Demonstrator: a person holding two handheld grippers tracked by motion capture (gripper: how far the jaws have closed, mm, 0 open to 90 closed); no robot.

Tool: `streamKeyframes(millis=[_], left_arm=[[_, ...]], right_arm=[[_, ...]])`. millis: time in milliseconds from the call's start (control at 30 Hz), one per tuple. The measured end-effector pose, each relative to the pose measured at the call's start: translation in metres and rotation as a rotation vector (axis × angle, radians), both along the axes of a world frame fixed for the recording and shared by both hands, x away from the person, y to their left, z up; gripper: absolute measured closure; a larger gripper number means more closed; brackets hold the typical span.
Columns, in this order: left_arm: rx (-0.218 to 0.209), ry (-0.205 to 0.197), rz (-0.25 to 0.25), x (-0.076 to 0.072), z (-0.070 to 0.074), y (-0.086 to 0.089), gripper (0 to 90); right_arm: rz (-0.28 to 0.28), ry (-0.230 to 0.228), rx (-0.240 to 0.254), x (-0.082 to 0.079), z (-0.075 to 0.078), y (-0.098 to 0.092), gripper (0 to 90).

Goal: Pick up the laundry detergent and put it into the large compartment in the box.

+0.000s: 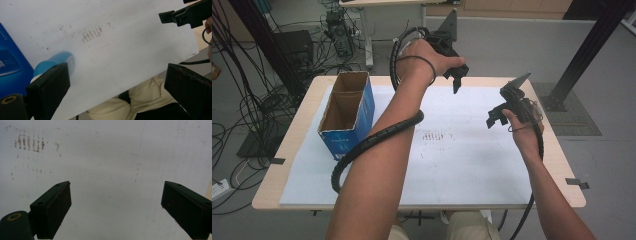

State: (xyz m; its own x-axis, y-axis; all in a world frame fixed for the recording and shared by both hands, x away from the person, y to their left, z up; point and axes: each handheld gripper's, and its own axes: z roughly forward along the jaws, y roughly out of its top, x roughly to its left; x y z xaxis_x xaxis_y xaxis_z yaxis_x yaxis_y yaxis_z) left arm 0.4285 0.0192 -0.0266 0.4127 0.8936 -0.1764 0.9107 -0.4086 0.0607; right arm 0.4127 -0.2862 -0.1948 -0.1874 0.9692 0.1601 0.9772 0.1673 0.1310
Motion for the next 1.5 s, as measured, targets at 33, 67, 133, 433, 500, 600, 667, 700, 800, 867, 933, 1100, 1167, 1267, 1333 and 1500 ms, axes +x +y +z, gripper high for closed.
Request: streamKeyframes(millis=[33,67,133,433,500,600,667,700,800,867,933,1100,1167,1267,1333,1500], left_arm=[[-0.001,-0.002,0.004,0.0,0.0,0.0,6.7],[0.0,-0.002,0.005,0.0,0.0,0.0,6.7],[0.0,-0.003,0.004,0.0,0.0,0.001,6.7],[0.009,0.0,0.017,0.002,-0.001,0.008,6.4],[0.012,0.0,0.021,0.003,-0.001,0.011,6.3],[0.016,0.001,0.024,0.004,0.0,0.016,6.1],[0.023,-0.002,0.03,0.004,0.001,0.019,6.0],[0.023,-0.002,0.03,0.004,0.001,0.019,6.0],[0.035,-0.002,0.038,0.005,0.0,0.027,6.0],[0.043,-0.003,0.044,0.006,-0.001,0.031,5.9],[0.048,-0.002,0.048,0.006,-0.002,0.033,5.9],[0.062,-0.02,0.056,0.006,-0.002,0.045,5.9],[0.079,-0.022,0.051,0.007,-0.002,0.05,5.9],[0.087,-0.024,0.041,0.008,-0.003,0.056,5.9],[0.088,-0.031,0.028,0.008,-0.005,0.059,5.8],[0.111,-0.035,0.012,0.011,-0.01,0.062,5.8]], right_arm=[[0.002,-0.004,0.001,-0.001,0.0,-0.001,9.2],[0.002,-0.006,-0.001,-0.001,0.0,-0.001,9.2],[-0.001,-0.002,0.0,-0.001,0.0,-0.001,9.2],[-0.004,-0.006,-0.003,-0.003,0.001,-0.001,9.2],[-0.003,-0.004,-0.005,-0.003,0.001,-0.001,9.2],[-0.006,-0.007,-0.003,-0.004,0.002,-0.001,9.2],[-0.003,-0.011,-0.007,-0.005,0.003,-0.001,9.2],[-0.003,-0.011,-0.007,-0.005,0.003,-0.001,9.2],[-0.002,-0.011,-0.011,-0.006,0.004,0.0,9.3],[-0.003,-0.01,-0.012,-0.006,0.003,0.001,9.2],[-0.007,-0.007,-0.013,-0.007,0.004,0.002,9.3],[-0.004,-0.007,-0.016,-0.007,0.004,0.002,9.2],[-0.006,-0.008,-0.018,-0.008,0.004,0.002,9.2],[-0.009,-0.008,-0.02,-0.008,0.005,0.003,9.3],[-0.013,-0.005,-0.022,-0.008,0.005,0.004,9.2],[-0.017,-0.006,-0.025,-0.01,0.005,0.004,9.2]])
